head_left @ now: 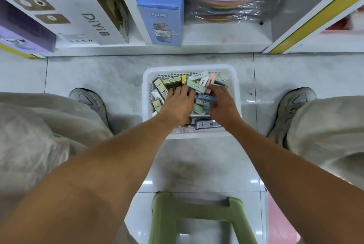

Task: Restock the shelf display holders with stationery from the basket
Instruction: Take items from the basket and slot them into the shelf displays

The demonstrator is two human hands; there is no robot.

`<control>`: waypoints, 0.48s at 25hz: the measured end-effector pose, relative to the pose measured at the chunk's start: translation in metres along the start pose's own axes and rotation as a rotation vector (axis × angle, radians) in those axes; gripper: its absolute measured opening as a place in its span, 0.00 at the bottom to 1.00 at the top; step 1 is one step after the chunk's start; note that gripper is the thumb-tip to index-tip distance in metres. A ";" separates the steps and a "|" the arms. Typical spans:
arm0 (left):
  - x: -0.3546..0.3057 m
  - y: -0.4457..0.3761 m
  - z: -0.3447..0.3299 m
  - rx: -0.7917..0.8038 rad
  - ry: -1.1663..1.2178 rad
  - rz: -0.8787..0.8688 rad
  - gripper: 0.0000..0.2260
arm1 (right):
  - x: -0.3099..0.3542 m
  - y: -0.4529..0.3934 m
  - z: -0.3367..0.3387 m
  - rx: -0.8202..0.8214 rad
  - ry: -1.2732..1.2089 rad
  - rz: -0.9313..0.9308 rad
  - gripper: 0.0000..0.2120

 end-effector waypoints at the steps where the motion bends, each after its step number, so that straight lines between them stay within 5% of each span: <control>1: 0.000 0.000 -0.001 -0.010 -0.001 0.005 0.44 | -0.002 0.003 0.001 -0.032 -0.017 -0.010 0.30; 5: 0.002 -0.002 -0.005 -0.026 0.046 0.021 0.39 | -0.009 0.009 -0.001 -0.063 0.114 -0.048 0.26; 12: 0.002 -0.002 -0.002 -0.089 0.203 0.001 0.29 | -0.003 0.003 -0.002 0.061 0.124 -0.020 0.34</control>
Point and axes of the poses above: each hand's wrist, its own y-axis away from the middle knuckle, its own z-axis out of the back of the hand, x = y × z, the point moved 4 cm from there along -y, towards the middle knuckle, and after that the axes turned 14 degrees about -y, right-handed, at the moved point
